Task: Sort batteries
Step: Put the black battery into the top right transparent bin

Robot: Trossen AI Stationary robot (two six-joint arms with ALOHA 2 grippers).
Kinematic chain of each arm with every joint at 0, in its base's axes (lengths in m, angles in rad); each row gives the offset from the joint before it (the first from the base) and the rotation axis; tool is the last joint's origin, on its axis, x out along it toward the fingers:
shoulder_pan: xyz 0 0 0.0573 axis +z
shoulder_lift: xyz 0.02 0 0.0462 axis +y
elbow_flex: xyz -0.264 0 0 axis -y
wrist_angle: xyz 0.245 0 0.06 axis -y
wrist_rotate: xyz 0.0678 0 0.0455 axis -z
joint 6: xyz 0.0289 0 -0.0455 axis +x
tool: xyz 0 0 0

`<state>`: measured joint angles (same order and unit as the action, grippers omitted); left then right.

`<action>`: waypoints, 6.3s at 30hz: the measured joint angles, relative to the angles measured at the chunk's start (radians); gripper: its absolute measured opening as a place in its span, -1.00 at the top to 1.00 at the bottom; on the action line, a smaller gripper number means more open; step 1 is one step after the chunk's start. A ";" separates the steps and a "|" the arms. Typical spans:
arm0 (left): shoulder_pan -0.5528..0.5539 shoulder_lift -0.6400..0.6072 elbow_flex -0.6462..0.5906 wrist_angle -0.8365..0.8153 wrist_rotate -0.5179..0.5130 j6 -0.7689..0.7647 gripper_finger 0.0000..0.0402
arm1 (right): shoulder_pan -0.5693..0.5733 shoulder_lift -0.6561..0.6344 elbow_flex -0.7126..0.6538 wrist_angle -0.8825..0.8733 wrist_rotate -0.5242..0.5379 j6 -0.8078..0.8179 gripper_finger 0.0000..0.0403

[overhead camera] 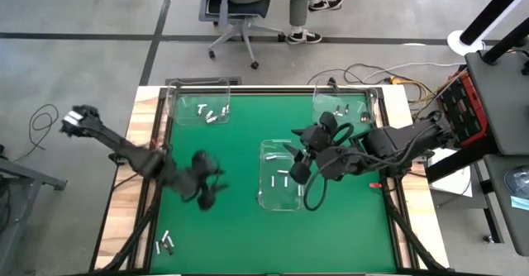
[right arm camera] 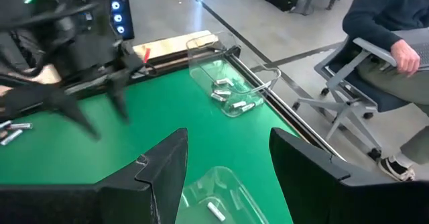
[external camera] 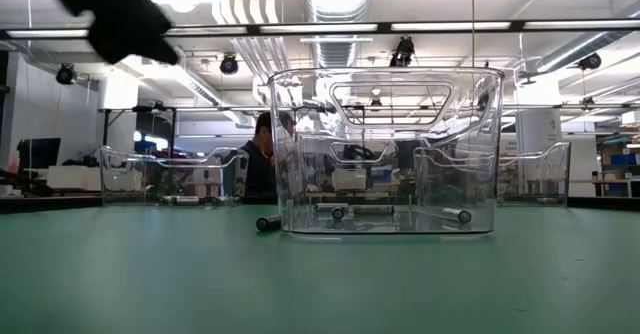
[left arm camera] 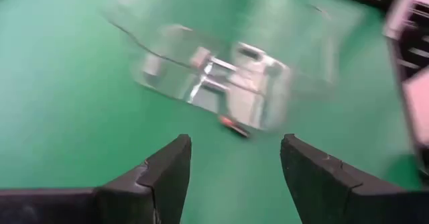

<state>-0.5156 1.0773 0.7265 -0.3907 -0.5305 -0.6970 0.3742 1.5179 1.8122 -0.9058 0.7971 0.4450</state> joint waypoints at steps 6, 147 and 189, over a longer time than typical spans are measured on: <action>-0.144 0.096 -0.108 0.187 -0.022 -0.077 -0.09 | 0.043 0.045 0.000 0.000 -0.001 0.049 -0.01; 0.608 0.225 0.047 1.349 0.536 -0.430 0.97 | -0.205 0.089 -0.131 0.707 -0.090 -0.914 -0.02; 0.440 -0.213 0.047 0.558 0.478 0.244 -0.07 | -1.058 -0.088 -0.230 -0.395 -0.621 0.174 -0.01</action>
<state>-0.0752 0.8640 0.7738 0.1675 -0.0522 -0.4529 -0.6842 1.4298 1.5817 -1.3010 0.1759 0.6190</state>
